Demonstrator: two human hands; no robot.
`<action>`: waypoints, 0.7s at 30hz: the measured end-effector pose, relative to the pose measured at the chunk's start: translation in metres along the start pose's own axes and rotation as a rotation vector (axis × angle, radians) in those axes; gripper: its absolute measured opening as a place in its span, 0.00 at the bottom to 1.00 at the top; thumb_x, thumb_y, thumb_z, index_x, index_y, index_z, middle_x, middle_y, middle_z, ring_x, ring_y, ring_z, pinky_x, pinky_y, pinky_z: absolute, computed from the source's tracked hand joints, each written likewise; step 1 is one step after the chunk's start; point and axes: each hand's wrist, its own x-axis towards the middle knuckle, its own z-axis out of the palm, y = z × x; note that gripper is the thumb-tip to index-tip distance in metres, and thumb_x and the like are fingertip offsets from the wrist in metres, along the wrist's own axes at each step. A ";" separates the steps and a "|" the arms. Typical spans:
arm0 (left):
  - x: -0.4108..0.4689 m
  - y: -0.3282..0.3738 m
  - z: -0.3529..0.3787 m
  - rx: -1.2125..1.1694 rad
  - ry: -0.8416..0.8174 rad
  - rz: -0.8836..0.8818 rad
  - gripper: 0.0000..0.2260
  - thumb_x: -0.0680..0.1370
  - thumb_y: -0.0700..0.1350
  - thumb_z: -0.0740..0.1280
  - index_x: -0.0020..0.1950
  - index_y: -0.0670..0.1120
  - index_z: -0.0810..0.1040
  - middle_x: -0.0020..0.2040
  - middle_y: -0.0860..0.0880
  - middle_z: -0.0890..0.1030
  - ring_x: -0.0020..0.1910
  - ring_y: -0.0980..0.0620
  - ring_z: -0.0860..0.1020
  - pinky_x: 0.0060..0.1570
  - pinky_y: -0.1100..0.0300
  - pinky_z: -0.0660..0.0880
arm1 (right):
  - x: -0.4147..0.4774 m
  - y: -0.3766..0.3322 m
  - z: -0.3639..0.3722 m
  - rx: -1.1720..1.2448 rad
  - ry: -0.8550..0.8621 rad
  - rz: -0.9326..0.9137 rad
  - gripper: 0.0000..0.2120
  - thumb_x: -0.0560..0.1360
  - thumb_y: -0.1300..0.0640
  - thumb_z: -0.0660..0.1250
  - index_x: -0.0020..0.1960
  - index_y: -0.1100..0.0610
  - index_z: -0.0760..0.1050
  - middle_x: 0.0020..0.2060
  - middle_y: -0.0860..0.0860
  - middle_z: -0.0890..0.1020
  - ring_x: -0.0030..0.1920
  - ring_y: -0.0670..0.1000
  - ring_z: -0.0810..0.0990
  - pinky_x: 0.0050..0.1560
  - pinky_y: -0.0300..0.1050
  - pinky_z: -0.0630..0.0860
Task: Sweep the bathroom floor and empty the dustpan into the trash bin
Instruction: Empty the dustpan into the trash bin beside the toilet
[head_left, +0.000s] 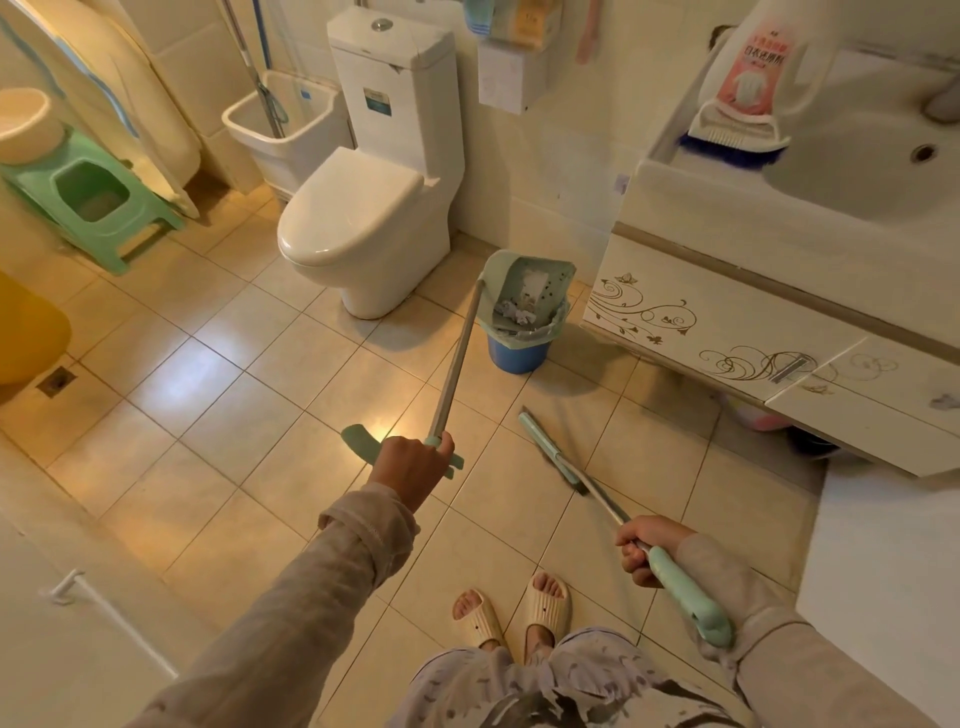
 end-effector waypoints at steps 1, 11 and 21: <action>0.000 -0.001 0.001 -0.006 0.002 -0.010 0.25 0.80 0.41 0.61 0.74 0.39 0.54 0.50 0.44 0.83 0.46 0.49 0.83 0.49 0.58 0.77 | 0.000 0.000 0.000 0.001 0.000 0.003 0.17 0.76 0.66 0.52 0.29 0.56 0.59 0.11 0.50 0.65 0.11 0.45 0.61 0.15 0.29 0.57; 0.015 -0.050 -0.028 0.266 0.092 -0.003 0.22 0.82 0.41 0.58 0.74 0.38 0.56 0.46 0.45 0.84 0.45 0.48 0.84 0.36 0.60 0.73 | -0.004 -0.005 0.001 -0.028 -0.002 0.006 0.16 0.76 0.66 0.52 0.30 0.56 0.58 0.12 0.50 0.65 0.10 0.46 0.61 0.15 0.29 0.57; 0.013 -0.070 -0.040 0.369 0.191 0.052 0.23 0.81 0.40 0.59 0.72 0.32 0.57 0.47 0.44 0.84 0.47 0.47 0.84 0.36 0.61 0.73 | -0.005 -0.018 0.024 -0.057 0.004 0.017 0.13 0.75 0.65 0.52 0.32 0.58 0.61 0.12 0.50 0.65 0.12 0.46 0.61 0.14 0.32 0.57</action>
